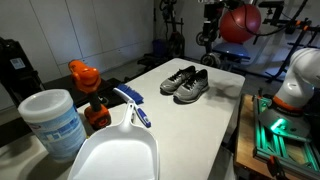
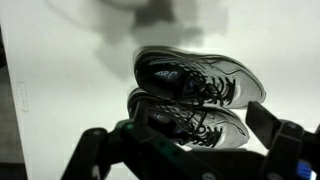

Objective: Pick up both sneakers and turn them ninety degrees anticlockwise, put the sneakers back on the table

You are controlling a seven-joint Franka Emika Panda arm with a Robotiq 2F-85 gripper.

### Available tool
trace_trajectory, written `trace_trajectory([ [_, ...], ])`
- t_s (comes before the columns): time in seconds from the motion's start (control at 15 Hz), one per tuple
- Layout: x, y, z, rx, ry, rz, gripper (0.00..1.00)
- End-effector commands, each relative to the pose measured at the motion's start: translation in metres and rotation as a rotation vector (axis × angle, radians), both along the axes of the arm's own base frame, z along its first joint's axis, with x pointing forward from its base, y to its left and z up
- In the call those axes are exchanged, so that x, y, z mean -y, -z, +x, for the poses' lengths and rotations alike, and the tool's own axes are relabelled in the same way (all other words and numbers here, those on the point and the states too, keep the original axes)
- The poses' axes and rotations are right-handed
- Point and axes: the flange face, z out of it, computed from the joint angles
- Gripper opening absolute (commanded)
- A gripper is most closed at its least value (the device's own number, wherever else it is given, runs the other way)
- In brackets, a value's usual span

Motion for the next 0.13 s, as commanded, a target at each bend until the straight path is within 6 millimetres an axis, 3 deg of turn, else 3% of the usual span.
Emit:
trace_trajectory([
  [0.0,-0.0006,-0.0010,0.0002,0.000,0.009,0.000,1.00],
  [0.07,-0.0006,-0.0010,0.0002,0.000,0.013,0.000,1.00],
])
